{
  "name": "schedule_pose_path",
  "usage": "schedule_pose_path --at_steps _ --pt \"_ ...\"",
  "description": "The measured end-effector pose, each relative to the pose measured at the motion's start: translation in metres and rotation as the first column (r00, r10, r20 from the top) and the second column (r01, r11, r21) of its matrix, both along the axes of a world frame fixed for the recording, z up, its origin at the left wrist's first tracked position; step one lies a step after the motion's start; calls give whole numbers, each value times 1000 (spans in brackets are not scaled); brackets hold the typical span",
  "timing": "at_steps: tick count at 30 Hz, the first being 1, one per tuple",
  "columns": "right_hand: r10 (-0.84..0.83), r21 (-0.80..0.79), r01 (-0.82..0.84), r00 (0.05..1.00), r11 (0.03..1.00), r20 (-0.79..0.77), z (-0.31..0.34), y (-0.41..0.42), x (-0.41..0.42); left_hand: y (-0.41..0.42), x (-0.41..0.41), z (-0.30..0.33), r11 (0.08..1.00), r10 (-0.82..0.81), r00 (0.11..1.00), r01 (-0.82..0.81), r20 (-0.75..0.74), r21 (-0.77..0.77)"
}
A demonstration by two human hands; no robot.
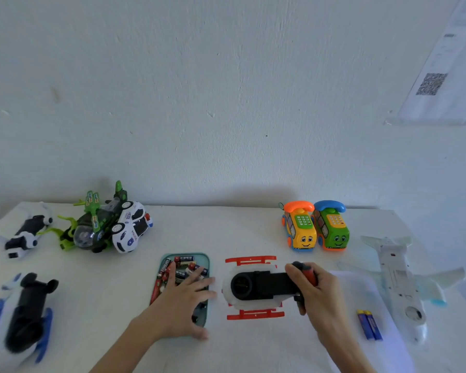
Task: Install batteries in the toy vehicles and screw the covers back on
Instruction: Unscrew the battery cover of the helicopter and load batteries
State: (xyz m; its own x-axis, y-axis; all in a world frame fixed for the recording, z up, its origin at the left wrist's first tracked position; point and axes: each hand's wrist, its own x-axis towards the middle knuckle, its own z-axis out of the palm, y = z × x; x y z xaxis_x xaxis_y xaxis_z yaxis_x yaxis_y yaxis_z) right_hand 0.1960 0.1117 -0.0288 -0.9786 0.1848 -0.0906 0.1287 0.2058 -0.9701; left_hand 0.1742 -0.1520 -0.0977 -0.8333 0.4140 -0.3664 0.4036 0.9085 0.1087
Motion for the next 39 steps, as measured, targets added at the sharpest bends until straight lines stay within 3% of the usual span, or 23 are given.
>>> schedule_pose_path --at_steps 4,10,16,22,25,27,31,34,39 --pt "58 -14 -58 996 998 63 -7 -11 1 0 1 23 982 139 987 -148 82 120" --pt "107 -2 -107 986 994 125 -15 -19 -2 26 9 71 815 183 983 -141 -20 562" --pt "70 -83 -55 980 995 185 -22 -16 -7 68 14 51 849 144 945 35 -294 527" --pt "109 -37 -103 974 994 199 -25 -3 -13 87 9 28 821 171 913 76 -371 565" --pt "29 81 -36 996 996 79 -7 13 -20 88 8 26 860 167 914 49 -370 508" --pt "-53 108 63 994 992 -97 16 22 -19 89 10 27 891 153 889 65 -432 449" --pt "-175 136 258 881 956 -439 65 25 -2 99 14 22 908 137 820 120 -556 401" --pt "-163 93 242 845 966 -509 63 19 1 99 12 16 900 136 786 156 -603 407" --pt "-69 203 229 806 952 -587 27 7 -3 98 9 14 894 133 773 176 -620 412"
